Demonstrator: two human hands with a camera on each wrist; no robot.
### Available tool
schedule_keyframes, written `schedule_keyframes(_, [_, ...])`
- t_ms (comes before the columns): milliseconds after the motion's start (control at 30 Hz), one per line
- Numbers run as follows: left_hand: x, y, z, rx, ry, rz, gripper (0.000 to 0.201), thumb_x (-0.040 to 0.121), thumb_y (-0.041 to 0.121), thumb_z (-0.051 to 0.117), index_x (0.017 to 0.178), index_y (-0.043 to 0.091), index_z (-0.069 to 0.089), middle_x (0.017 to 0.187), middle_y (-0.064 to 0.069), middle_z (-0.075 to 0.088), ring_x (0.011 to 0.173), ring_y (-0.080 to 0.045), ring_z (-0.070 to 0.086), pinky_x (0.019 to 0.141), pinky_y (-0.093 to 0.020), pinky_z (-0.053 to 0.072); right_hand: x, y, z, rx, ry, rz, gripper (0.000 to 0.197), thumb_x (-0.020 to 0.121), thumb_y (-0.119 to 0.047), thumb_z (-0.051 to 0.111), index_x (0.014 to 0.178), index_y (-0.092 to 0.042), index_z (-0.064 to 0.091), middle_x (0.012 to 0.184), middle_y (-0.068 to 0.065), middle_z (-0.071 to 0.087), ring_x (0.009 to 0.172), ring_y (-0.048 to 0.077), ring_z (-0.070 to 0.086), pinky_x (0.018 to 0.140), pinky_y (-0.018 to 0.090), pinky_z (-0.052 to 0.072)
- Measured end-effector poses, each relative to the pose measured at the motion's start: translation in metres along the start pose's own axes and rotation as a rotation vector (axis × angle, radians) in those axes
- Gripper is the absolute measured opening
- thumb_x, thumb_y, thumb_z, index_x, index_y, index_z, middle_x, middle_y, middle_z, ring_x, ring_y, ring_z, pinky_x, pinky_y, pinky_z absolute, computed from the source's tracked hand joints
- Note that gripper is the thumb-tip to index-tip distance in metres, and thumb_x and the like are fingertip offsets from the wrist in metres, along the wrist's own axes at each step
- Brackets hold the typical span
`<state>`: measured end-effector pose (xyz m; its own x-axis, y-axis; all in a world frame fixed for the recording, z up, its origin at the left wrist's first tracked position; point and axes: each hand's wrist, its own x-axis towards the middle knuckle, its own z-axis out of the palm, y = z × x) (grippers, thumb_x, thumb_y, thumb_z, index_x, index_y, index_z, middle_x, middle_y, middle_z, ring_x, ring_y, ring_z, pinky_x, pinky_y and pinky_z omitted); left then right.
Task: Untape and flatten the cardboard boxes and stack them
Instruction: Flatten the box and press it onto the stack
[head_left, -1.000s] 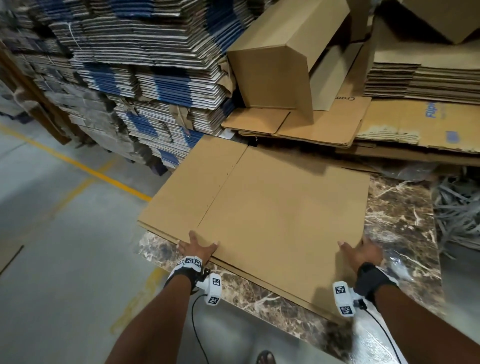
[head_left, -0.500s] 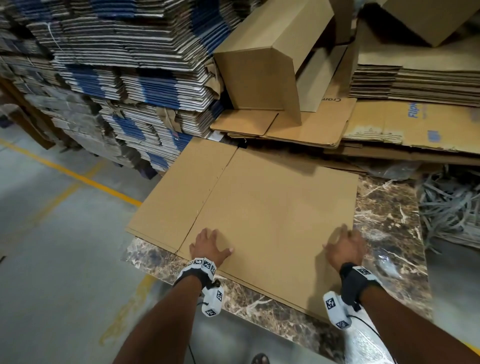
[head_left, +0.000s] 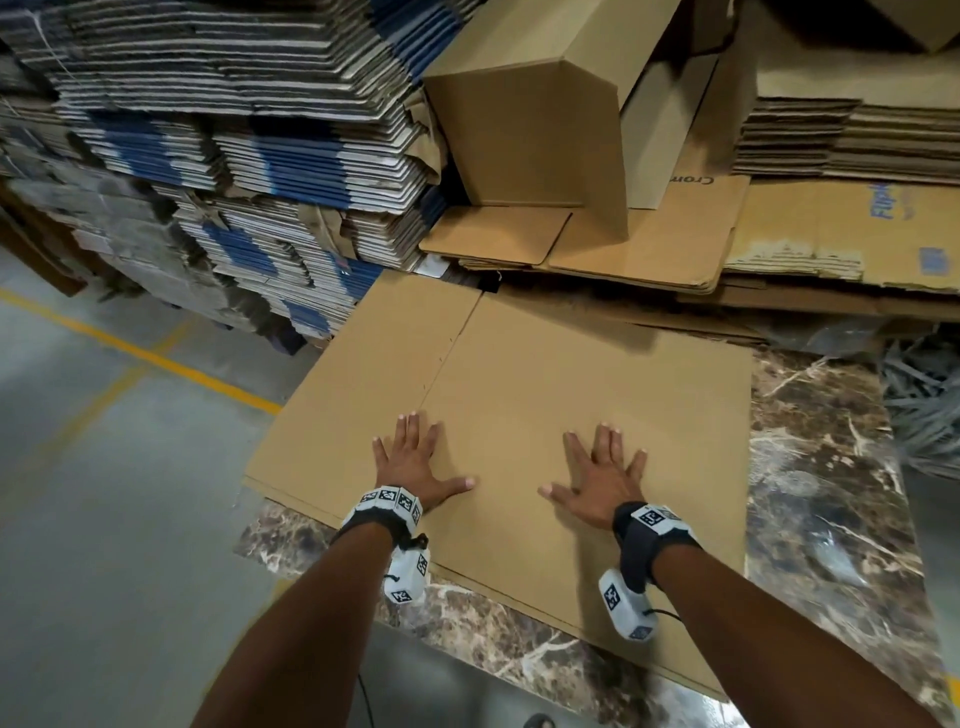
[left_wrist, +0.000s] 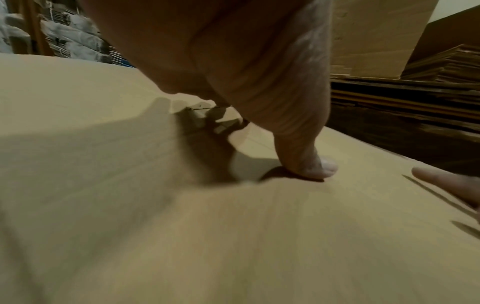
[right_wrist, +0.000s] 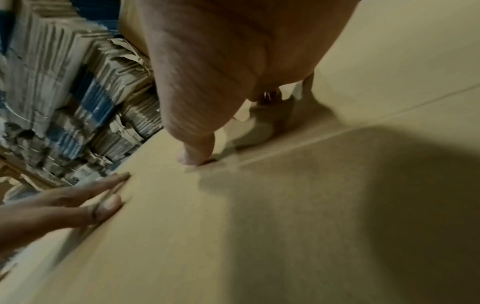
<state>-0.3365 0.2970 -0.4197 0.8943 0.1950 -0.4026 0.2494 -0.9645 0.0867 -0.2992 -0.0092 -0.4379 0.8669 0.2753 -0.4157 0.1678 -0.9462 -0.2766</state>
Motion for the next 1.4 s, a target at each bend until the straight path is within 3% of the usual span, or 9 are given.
schedule_keyframes(233, [0.031, -0.009, -0.003, -0.020, -0.148, -0.009, 0.142, 0.041, 0.108, 0.046, 0.149, 0.053, -0.028, 0.154, 0.013, -0.049, 0.147, -0.019, -0.038, 0.111, -0.078, -0.009, 0.014, 0.003, 0.002, -0.034, -0.047, 0.045, 0.113, 0.069, -0.094, 0.037, 0.159, -0.042, -0.008, 0.159, 0.010, -0.038, 0.146, 0.030, -0.037, 0.113, 0.070, -0.019])
schedule_keyframes(600, [0.028, 0.002, -0.024, 0.097, -0.237, -0.059, 0.146, 0.043, 0.103, 0.053, 0.155, 0.047, -0.021, 0.161, 0.009, -0.038, 0.154, -0.023, -0.025, 0.113, -0.076, 0.007, 0.010, -0.001, -0.019, -0.062, -0.110, 0.052, 0.114, 0.066, -0.095, 0.045, 0.159, -0.047, -0.001, 0.166, 0.006, -0.026, 0.153, 0.030, -0.024, 0.117, 0.067, -0.009])
schedule_keyframes(667, [0.030, 0.008, -0.032, 0.116, -0.265, -0.078, 0.141, 0.049, 0.097, 0.058, 0.160, 0.042, -0.010, 0.167, 0.004, -0.026, 0.157, -0.026, -0.014, 0.114, -0.073, 0.013, 0.009, -0.003, -0.036, -0.065, -0.157, 0.064, 0.105, 0.071, -0.086, 0.052, 0.159, -0.045, 0.012, 0.170, 0.006, -0.009, 0.156, 0.032, -0.007, 0.118, 0.065, 0.002])
schedule_keyframes(767, [0.035, 0.023, -0.060, 0.026, -0.256, -0.081, 0.123, 0.052, 0.092, 0.063, 0.150, 0.019, 0.044, 0.162, -0.011, 0.035, 0.144, -0.032, 0.040, 0.111, -0.050, 0.038, 0.000, -0.003, -0.069, 0.028, -0.009, 0.117, 0.068, 0.089, -0.061, 0.051, 0.150, -0.033, 0.042, 0.156, 0.007, 0.041, 0.141, 0.030, 0.040, 0.115, 0.051, 0.029])
schedule_keyframes(833, [0.031, 0.036, -0.083, -0.156, -0.191, -0.046, 0.098, 0.069, 0.084, 0.067, 0.134, 0.011, 0.061, 0.145, -0.009, 0.056, 0.131, -0.029, 0.054, 0.104, -0.035, 0.043, -0.010, 0.001, -0.093, 0.174, 0.121, 0.152, 0.056, 0.094, -0.051, 0.056, 0.144, -0.026, 0.052, 0.146, 0.004, 0.055, 0.132, 0.027, 0.051, 0.109, 0.041, 0.042])
schedule_keyframes(900, [0.022, 0.052, -0.111, -0.359, -0.101, 0.007, 0.079, 0.077, 0.077, 0.067, 0.117, 0.009, 0.071, 0.131, -0.011, 0.065, 0.129, -0.030, 0.057, 0.102, -0.034, 0.043, -0.019, 0.008, -0.122, 0.300, 0.206, 0.156, 0.051, 0.092, -0.050, 0.064, 0.135, -0.022, 0.061, 0.138, 0.003, 0.062, 0.125, 0.025, 0.058, 0.103, 0.035, 0.048])
schedule_keyframes(1000, [0.000, 0.078, -0.163, -0.658, 0.085, 0.087, 0.074, 0.071, 0.077, 0.070, 0.087, 0.004, 0.071, 0.096, -0.012, 0.073, 0.101, -0.034, 0.069, 0.080, -0.036, 0.050, -0.036, 0.012, -0.175, 0.405, 0.337, 0.118, 0.044, 0.092, -0.046, 0.068, 0.125, -0.017, 0.070, 0.129, 0.004, 0.069, 0.120, 0.024, 0.063, 0.100, 0.032, 0.049])
schedule_keyframes(1167, [-0.034, 0.115, -0.246, -1.065, 0.319, 0.197, 0.035, 0.084, 0.049, 0.080, 0.095, 0.016, 0.076, 0.094, -0.005, 0.078, 0.087, -0.020, 0.075, 0.076, -0.034, 0.056, -0.060, -0.002, -0.257, 0.528, 0.615, -0.019, 0.029, 0.093, -0.039, 0.068, 0.104, -0.014, 0.077, 0.106, 0.004, 0.076, 0.104, 0.023, 0.069, 0.093, 0.030, 0.050])
schedule_keyframes(1400, [-0.018, 0.136, -0.315, -1.261, 0.553, 0.230, 0.054, 0.074, 0.060, 0.078, 0.111, 0.022, 0.072, 0.085, 0.006, 0.079, 0.086, -0.015, 0.075, 0.085, -0.039, 0.059, -0.050, -0.035, -0.328, 0.683, 0.908, -0.134, 0.029, 0.089, -0.034, 0.075, 0.114, -0.018, 0.074, 0.104, -0.002, 0.076, 0.096, 0.012, 0.069, 0.088, 0.026, 0.052])
